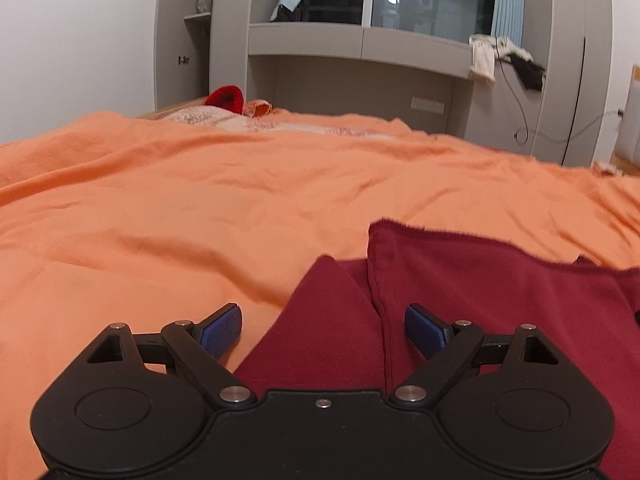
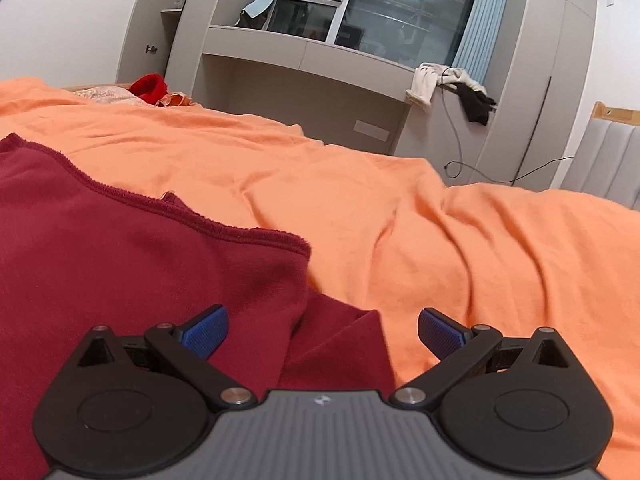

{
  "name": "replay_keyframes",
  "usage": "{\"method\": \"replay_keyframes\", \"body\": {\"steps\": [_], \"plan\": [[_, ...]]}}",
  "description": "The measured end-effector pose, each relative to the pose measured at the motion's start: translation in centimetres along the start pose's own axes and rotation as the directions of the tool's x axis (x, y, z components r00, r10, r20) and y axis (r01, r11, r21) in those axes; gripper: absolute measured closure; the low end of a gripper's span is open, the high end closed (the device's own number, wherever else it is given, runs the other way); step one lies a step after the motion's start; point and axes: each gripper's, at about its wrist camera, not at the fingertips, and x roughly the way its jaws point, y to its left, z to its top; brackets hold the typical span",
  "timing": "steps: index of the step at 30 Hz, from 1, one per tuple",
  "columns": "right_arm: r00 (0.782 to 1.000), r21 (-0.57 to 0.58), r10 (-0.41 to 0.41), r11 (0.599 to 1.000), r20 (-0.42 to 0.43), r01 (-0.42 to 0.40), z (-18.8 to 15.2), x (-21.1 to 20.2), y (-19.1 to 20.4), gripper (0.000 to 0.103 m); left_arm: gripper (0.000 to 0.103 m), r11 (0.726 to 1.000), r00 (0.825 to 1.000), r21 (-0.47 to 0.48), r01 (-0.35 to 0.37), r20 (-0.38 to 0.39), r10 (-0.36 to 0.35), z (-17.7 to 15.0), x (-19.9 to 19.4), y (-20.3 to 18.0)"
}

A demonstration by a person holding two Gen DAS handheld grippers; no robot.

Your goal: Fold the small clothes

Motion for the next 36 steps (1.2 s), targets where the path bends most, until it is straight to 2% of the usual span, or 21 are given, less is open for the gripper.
{"method": "replay_keyframes", "body": {"steps": [7, 11, 17, 19, 22, 24, 26, 32, 36], "plan": [[0.999, -0.042, -0.039, 0.998, 0.003, 0.039, 0.3, -1.9, -0.2, 0.000, 0.001, 0.998, 0.995, -0.034, 0.049, 0.093, -0.046, -0.1, -2.8, 1.2], [0.998, 0.021, -0.055, 0.998, 0.026, 0.055, 0.7, -3.7, -0.8, 0.000, 0.001, 0.995, 0.989, -0.051, 0.084, 0.122, -0.078, -0.7, -4.2, 1.6], [0.995, 0.090, 0.035, 0.995, 0.098, -0.044, 0.9, -7.5, 0.1, 0.000, 0.001, 0.983, 0.964, -0.064, 0.175, 0.215, -0.157, -1.7, -7.9, 1.8], [0.990, 0.081, 0.077, 0.993, 0.120, -0.087, 0.7, -9.0, 1.4, 0.000, 0.001, 0.976, 0.956, -0.073, 0.206, 0.228, -0.184, -2.2, -9.1, 1.6], [0.975, 0.038, 0.077, 0.996, 0.206, -0.087, 0.6, -11.7, 3.2, 0.000, 0.001, 0.966, 0.946, -0.080, 0.246, 0.239, -0.221, -3.3, -10.5, 1.5], [0.958, 0.002, 0.095, 0.995, 0.271, -0.099, 0.5, -13.2, 4.3, 0.000, 0.001, 0.953, 0.936, -0.100, 0.285, 0.241, -0.255, -4.2, -11.4, 1.4], [0.946, -0.001, 0.135, 0.990, 0.295, -0.141, 0.4, -13.9, 5.1, 0.000, 0.001, 0.934, 0.925, -0.129, 0.332, 0.241, -0.295, -5.3, -12.1, 1.3], [0.928, -0.002, 0.280, 0.957, 0.244, -0.289, -0.5, -14.4, 7.7, 0.000, 0.001, 0.889, 0.904, -0.187, 0.418, 0.180, -0.388, -8.0, -12.5, 0.5], [0.923, -0.067, 0.297, 0.955, 0.244, -0.290, -0.8, -15.1, 9.2, 0.000, 0.001, 0.853, 0.896, -0.275, 0.444, 0.147, -0.419, -9.4, -12.1, 1.0]]}}
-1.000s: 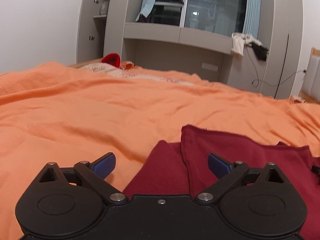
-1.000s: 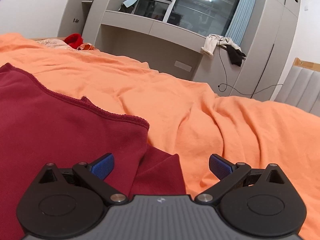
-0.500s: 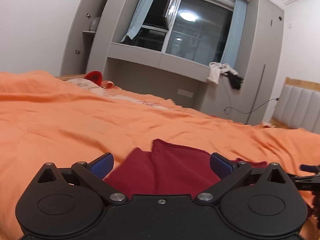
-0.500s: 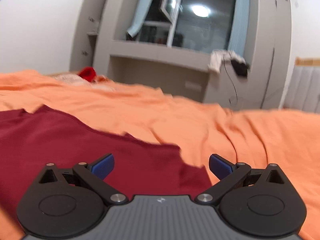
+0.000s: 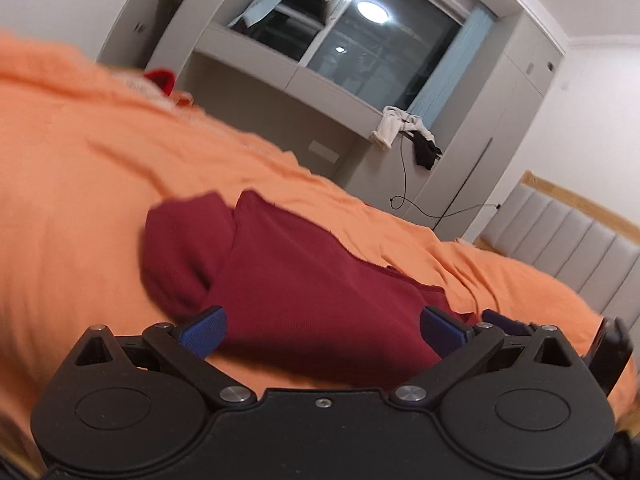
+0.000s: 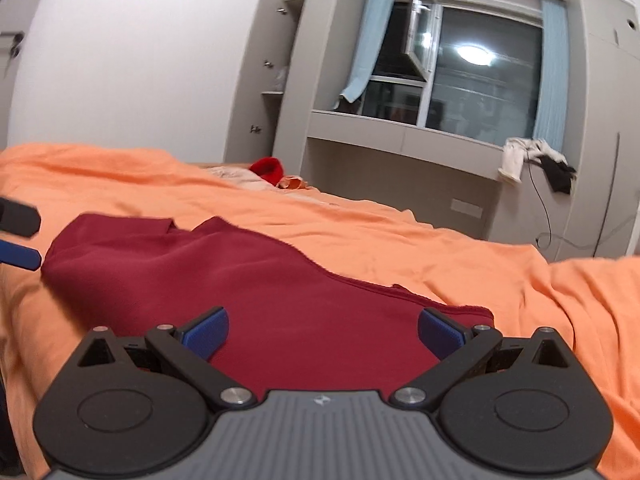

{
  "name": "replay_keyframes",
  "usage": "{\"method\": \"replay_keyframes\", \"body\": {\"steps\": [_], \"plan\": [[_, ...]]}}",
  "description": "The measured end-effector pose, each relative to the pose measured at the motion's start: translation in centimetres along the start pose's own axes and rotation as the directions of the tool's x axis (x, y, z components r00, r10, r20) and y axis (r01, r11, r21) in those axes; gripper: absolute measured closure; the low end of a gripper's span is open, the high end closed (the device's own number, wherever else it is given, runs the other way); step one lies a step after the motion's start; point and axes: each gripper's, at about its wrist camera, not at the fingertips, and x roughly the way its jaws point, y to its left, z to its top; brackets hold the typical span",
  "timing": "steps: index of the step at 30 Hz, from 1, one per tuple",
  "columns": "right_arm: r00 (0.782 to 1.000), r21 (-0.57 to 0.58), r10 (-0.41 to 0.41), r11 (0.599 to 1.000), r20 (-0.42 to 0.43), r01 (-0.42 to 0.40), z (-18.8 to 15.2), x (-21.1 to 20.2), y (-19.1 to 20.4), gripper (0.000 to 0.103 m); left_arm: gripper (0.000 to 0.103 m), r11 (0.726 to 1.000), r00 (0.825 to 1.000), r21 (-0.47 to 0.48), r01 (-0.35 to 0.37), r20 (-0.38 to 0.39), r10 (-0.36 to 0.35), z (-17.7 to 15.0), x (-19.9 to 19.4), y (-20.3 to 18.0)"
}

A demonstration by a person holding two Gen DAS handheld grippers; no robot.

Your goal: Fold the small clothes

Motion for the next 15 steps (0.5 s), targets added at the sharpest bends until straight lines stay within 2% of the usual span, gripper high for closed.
{"method": "replay_keyframes", "body": {"steps": [5, 9, 15], "plan": [[1.000, 0.011, -0.026, 1.000, -0.005, 0.026, -0.1, 0.4, 0.1, 0.000, 0.001, 0.992, 0.999, -0.119, 0.037, -0.033, -0.041, -0.8, 0.4, 1.2], [0.999, 0.030, -0.034, 0.999, -0.019, 0.035, 0.0, 1.6, 0.7, 0.000, 0.001, 0.990, 0.994, -0.120, 0.071, -0.077, -0.080, -1.3, 1.7, 0.8], [0.998, -0.015, -0.038, 0.999, -0.050, 0.037, -1.4, 2.6, 2.1, 0.000, 0.001, 0.988, 0.990, -0.148, 0.051, -0.121, -0.069, -1.8, 3.5, 0.8]]}}
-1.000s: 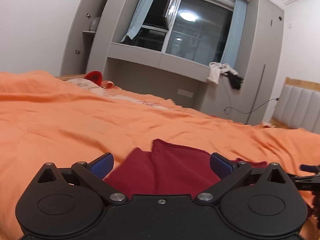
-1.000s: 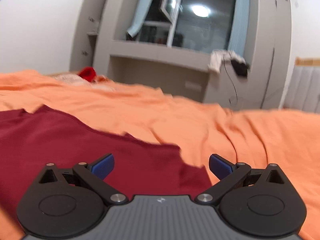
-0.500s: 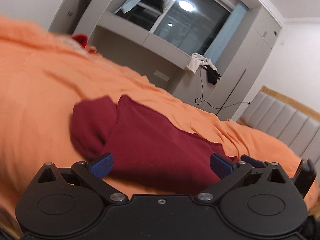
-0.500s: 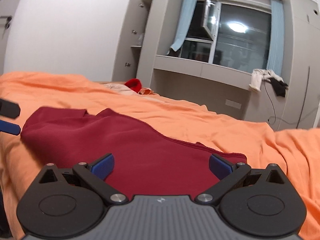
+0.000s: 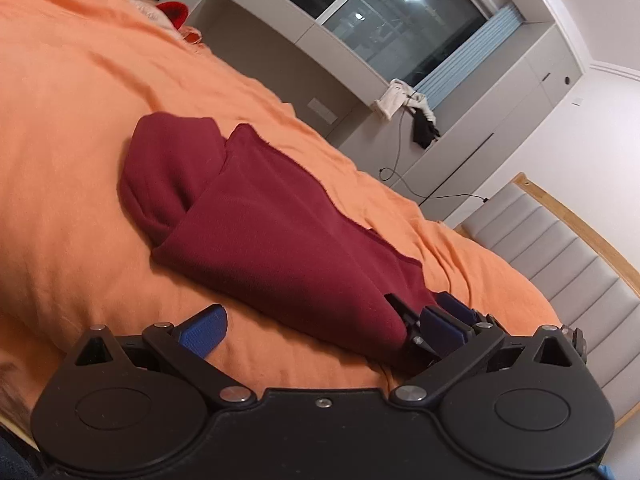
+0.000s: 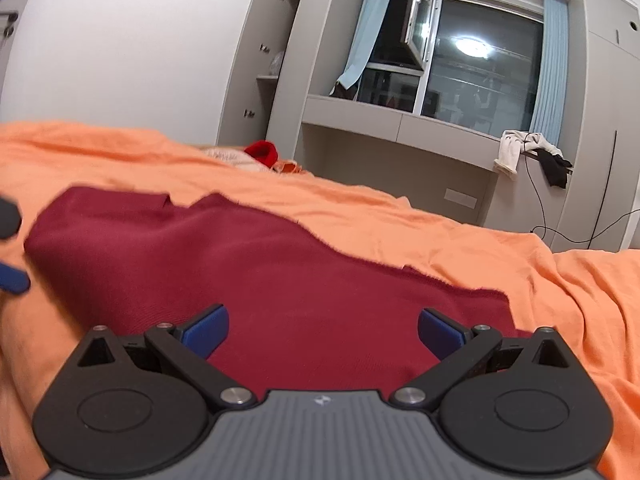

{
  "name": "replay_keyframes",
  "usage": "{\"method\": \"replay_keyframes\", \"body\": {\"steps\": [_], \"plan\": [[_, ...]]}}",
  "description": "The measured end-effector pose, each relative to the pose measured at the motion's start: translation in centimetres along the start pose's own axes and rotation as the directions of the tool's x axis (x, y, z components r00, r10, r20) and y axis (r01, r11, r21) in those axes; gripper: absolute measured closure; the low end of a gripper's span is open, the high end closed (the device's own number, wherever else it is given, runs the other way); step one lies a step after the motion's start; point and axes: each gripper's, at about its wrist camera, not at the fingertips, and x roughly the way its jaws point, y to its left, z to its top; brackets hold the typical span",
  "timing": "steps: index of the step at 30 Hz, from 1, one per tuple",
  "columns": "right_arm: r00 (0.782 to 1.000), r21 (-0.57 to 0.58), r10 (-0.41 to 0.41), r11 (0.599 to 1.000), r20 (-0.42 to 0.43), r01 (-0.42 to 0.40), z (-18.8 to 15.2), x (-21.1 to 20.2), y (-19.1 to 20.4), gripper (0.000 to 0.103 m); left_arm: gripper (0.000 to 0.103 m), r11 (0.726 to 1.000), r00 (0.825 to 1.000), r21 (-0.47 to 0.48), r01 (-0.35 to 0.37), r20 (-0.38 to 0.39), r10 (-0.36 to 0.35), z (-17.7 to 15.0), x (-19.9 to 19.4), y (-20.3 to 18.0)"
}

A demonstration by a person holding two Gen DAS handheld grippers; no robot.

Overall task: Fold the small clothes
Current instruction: 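Grasp the edge of the folded sweater with the left gripper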

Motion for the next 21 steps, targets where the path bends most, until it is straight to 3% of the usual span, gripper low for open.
{"method": "replay_keyframes", "body": {"steps": [7, 21], "plan": [[0.999, -0.007, -0.027, 1.000, 0.029, 0.027, -1.1, 0.0, 0.8, 0.000, 0.001, 0.999, 1.000, -0.024, -0.022, -0.009, 0.022, 0.1, 0.6, 0.3], [0.997, -0.025, -0.057, 0.998, 0.050, 0.058, -1.2, -0.2, 1.4, 0.000, 0.001, 0.996, 0.997, 0.037, -0.075, -0.011, 0.075, -0.3, 1.9, -0.5]]}}
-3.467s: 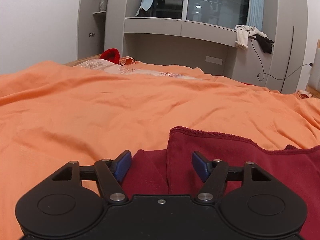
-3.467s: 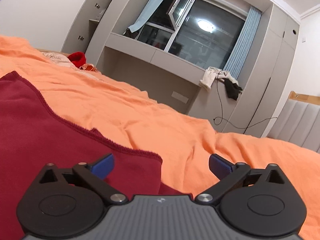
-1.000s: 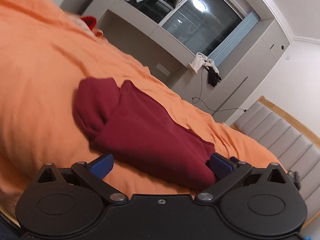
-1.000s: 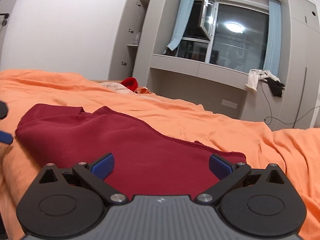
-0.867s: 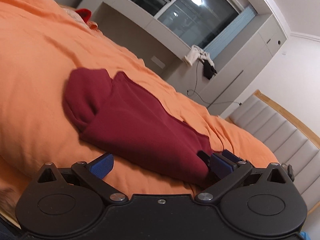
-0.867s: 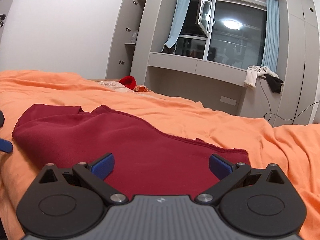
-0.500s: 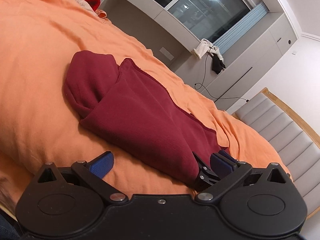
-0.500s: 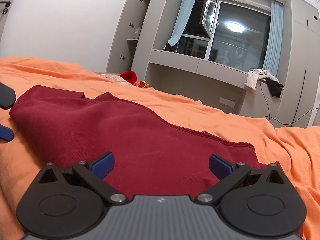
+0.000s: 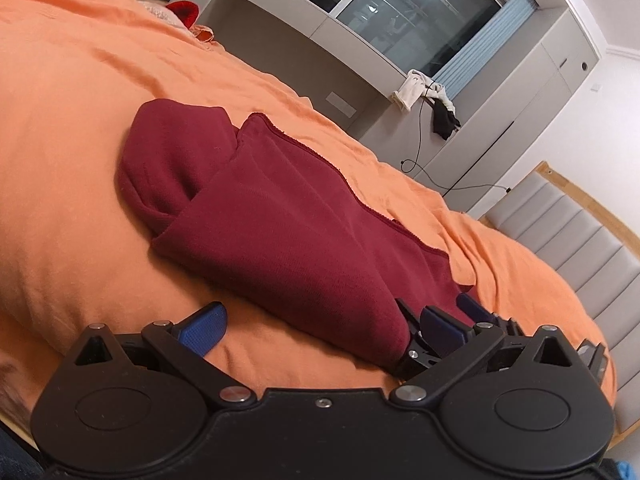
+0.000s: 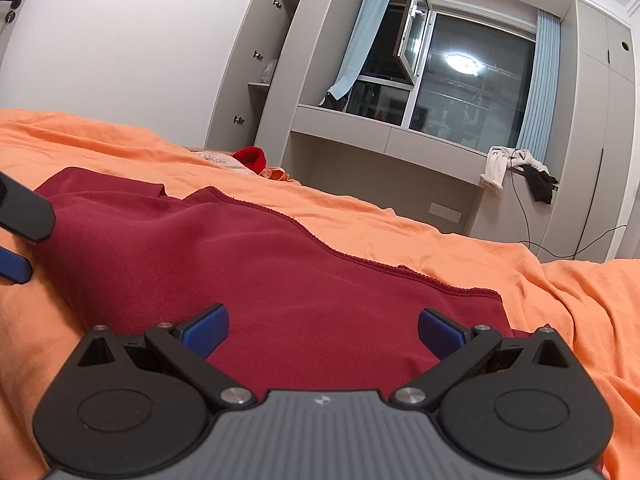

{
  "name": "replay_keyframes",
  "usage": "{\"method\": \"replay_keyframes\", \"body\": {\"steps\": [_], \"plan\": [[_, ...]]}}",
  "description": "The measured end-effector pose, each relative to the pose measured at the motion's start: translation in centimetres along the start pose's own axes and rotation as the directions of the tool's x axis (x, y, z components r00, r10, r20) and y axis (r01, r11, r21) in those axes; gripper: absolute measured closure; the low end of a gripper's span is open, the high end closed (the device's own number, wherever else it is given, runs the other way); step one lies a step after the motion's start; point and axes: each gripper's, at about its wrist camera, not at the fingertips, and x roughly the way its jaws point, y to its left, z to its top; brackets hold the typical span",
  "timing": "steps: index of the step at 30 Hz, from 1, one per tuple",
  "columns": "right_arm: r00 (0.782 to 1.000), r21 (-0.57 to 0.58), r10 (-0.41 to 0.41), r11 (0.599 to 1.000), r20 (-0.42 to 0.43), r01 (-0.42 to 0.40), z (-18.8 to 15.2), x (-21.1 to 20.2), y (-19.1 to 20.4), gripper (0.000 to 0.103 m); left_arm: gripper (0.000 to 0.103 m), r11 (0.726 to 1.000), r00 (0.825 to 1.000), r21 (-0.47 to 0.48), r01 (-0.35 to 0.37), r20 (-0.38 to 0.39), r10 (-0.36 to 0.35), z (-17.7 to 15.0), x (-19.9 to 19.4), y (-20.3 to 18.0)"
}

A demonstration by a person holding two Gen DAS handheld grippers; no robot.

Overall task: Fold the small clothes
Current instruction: 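Grasp the edge of the folded sweater with the left gripper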

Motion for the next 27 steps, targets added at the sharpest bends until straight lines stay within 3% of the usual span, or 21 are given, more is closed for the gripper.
{"method": "replay_keyframes", "body": {"steps": [11, 19, 27], "plan": [[1.000, 0.000, -0.011, 1.000, 0.007, 0.011, -0.1, 0.1, -0.1, 0.000, 0.001, 0.999, 0.999, -0.040, -0.035, -0.025, 0.034, 1.8, 2.8, -0.3], [1.000, 0.001, -0.013, 1.000, 0.008, 0.013, -0.2, 0.2, 0.0, 0.000, 0.001, 0.997, 0.992, 0.038, -0.060, -0.109, 0.064, 4.6, 6.9, -1.5], [1.000, 0.002, -0.016, 1.000, 0.008, 0.016, -0.2, 0.2, 0.0, 0.000, 0.001, 0.997, 1.000, -0.081, -0.020, -0.014, 0.019, 4.1, 6.2, 0.2]]}}
